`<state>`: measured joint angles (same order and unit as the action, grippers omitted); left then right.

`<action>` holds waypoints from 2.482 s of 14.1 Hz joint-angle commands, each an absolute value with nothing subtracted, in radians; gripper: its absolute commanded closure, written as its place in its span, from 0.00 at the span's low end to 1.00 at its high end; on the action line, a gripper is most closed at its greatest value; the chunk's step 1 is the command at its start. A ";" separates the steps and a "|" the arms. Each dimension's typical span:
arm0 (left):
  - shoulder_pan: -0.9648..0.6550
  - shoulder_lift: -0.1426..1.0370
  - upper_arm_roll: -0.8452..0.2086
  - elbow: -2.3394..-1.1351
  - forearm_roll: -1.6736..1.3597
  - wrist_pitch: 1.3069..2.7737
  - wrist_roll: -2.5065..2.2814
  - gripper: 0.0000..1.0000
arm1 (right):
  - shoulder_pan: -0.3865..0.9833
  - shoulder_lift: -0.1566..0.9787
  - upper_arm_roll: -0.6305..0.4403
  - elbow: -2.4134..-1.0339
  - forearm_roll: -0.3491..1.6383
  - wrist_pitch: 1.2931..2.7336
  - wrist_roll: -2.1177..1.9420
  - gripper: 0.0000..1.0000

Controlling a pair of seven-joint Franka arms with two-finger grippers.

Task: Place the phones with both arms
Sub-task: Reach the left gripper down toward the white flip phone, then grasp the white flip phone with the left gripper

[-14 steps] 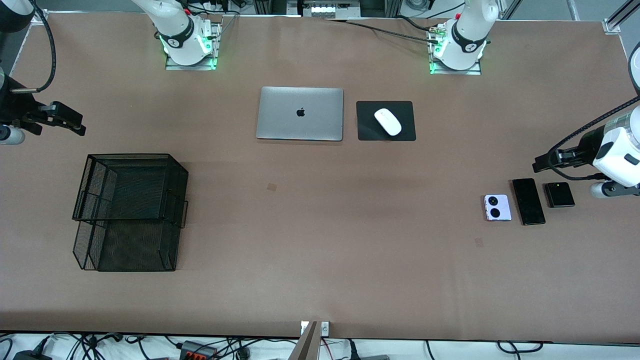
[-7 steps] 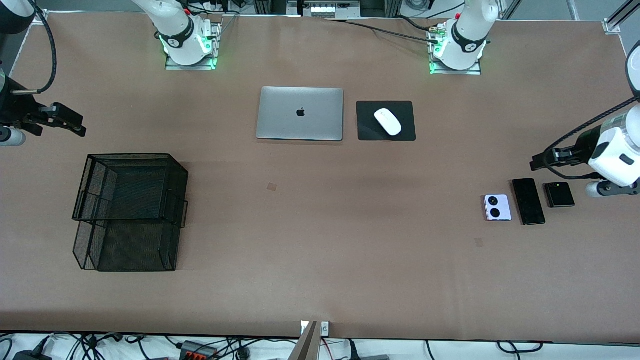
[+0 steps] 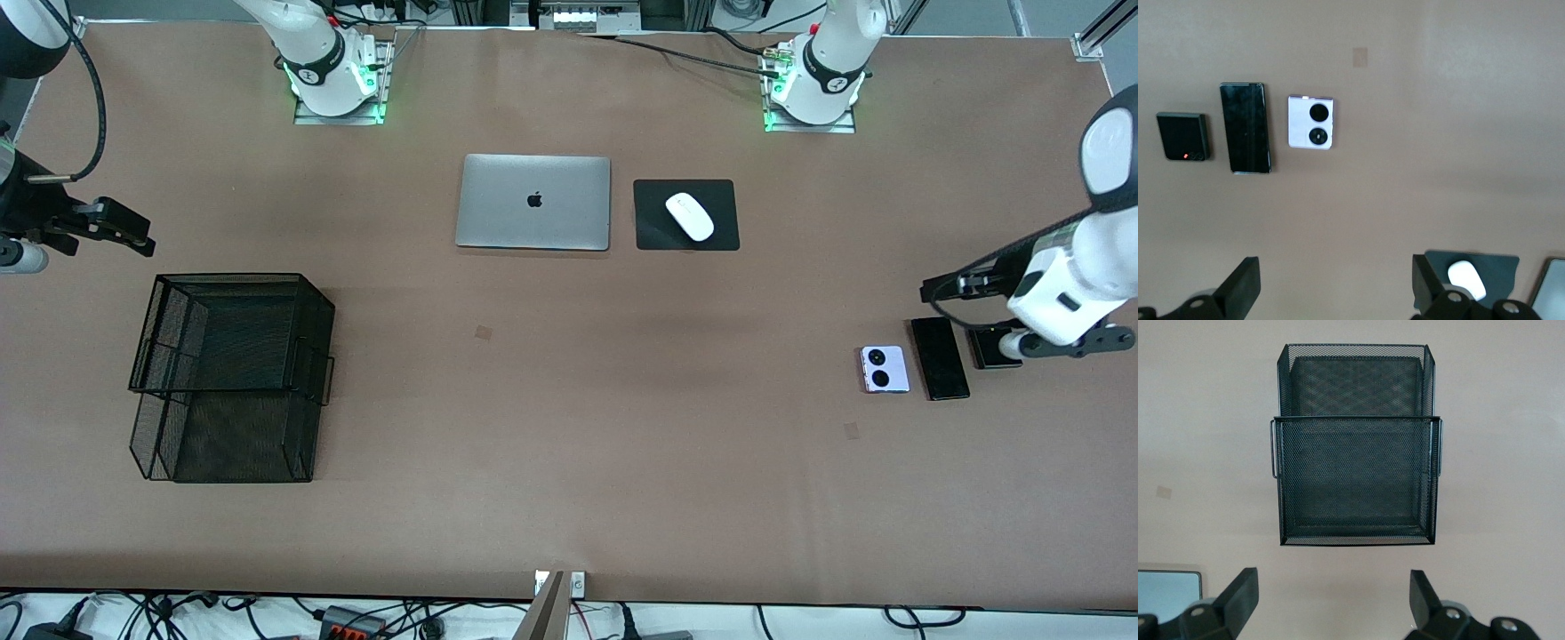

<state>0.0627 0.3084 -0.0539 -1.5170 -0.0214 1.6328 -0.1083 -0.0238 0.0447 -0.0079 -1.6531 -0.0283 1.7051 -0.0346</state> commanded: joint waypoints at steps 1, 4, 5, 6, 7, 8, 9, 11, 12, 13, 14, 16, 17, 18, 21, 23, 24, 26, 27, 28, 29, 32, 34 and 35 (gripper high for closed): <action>0.071 0.388 -0.058 -1.546 -0.017 1.771 -0.086 0.00 | -0.029 0.028 -0.003 -1.671 -0.029 1.706 -0.020 0.00; 0.100 0.494 -0.055 -1.548 -0.012 1.851 -0.068 0.00 | -0.029 0.022 -0.005 -1.674 -0.029 1.698 -0.020 0.00; 0.106 0.520 -0.055 -1.548 -0.015 1.882 -0.023 0.00 | -0.029 0.020 -0.005 -1.674 -0.029 1.698 -0.020 0.00; 0.110 0.544 -0.055 -1.551 -0.018 1.910 0.006 0.00 | -0.029 0.018 -0.005 -1.677 -0.029 1.698 -0.020 0.00; 0.124 0.561 -0.055 -1.555 -0.018 1.939 0.015 0.00 | -0.029 0.020 -0.003 -1.677 -0.029 1.701 -0.020 0.00; 0.126 0.569 -0.055 -1.580 -0.018 1.983 0.018 0.00 | -0.029 0.023 -0.005 -1.677 -0.029 1.706 -0.020 0.00; 0.126 0.568 -0.055 -1.621 -0.018 2.043 0.021 0.00 | -0.031 0.026 -0.005 -1.675 -0.029 1.709 -0.020 0.00; 0.126 0.574 -0.051 -1.690 -0.018 2.161 0.055 0.00 | -0.031 0.028 -0.005 -1.674 -0.029 1.707 -0.020 0.00; 0.126 0.587 -0.049 -1.707 -0.018 2.195 0.083 0.00 | -0.031 0.028 -0.005 -1.674 -0.029 1.706 -0.020 0.00; 0.126 0.589 -0.046 -1.729 -0.018 2.221 0.110 0.00 | -0.031 0.028 -0.005 -1.674 -0.029 1.706 -0.020 0.00; 0.127 0.589 -0.046 -1.752 -0.018 2.249 0.127 0.00 | -0.031 0.029 -0.005 -1.674 -0.029 1.707 -0.020 0.00; 0.135 0.588 -0.044 -1.813 -0.018 2.330 0.164 0.00 | -0.031 0.031 -0.005 -1.674 -0.029 1.707 -0.021 0.00; 0.137 0.586 -0.044 -1.831 -0.018 2.353 0.166 0.00 | -0.031 0.031 -0.005 -1.674 -0.029 1.709 -0.021 0.00; 0.137 0.587 -0.044 -1.836 -0.018 2.358 0.172 0.00 | -0.031 0.031 -0.005 -1.674 -0.029 1.709 -0.021 0.00; 0.150 0.591 -0.044 -1.845 -0.020 2.378 0.210 0.00 | -0.029 0.031 -0.005 -1.674 -0.029 1.709 -0.020 0.00; 0.152 0.592 -0.043 -1.856 -0.020 2.390 0.212 0.00 | -0.029 0.031 -0.005 -1.672 -0.029 1.709 -0.020 0.00; 0.152 0.592 -0.038 -1.858 -0.020 2.398 0.212 0.00 | -0.029 0.031 -0.005 -1.674 -0.029 1.707 -0.020 0.00; 0.153 0.609 -0.029 -1.856 -0.021 2.410 0.212 0.00 | -0.029 0.031 -0.005 -1.674 -0.029 1.703 -0.020 0.00; 0.153 0.612 -0.029 -1.858 -0.021 2.421 0.212 0.00 | -0.026 0.031 -0.005 -1.674 -0.029 1.703 -0.020 0.00; 0.153 0.612 -0.029 -1.859 -0.021 2.421 0.212 0.00 | -0.025 0.032 -0.003 -1.674 -0.029 1.707 -0.020 0.00; 0.156 0.614 -0.029 -1.859 -0.021 2.421 0.210 0.00 | -0.023 0.038 -0.003 -1.675 -0.029 1.710 -0.020 0.00; 0.163 0.621 -0.029 -1.858 -0.021 2.422 0.212 0.00 | -0.021 0.038 -0.002 -1.675 -0.031 1.712 -0.020 0.00; 0.163 0.624 -0.029 -1.858 -0.021 2.422 0.212 0.00 | -0.021 0.038 -0.002 -1.674 -0.031 1.713 -0.020 0.00; 0.163 0.627 -0.029 -1.858 -0.021 2.424 0.212 0.00 | -0.021 0.038 -0.002 -1.674 -0.031 1.713 -0.020 0.00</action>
<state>0.1570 0.6274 -0.0278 -1.8455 -0.0212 2.4036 0.1856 -0.0223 0.0472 -0.0055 -1.6625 -0.0282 1.7037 -0.0338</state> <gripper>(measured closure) 0.000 0.000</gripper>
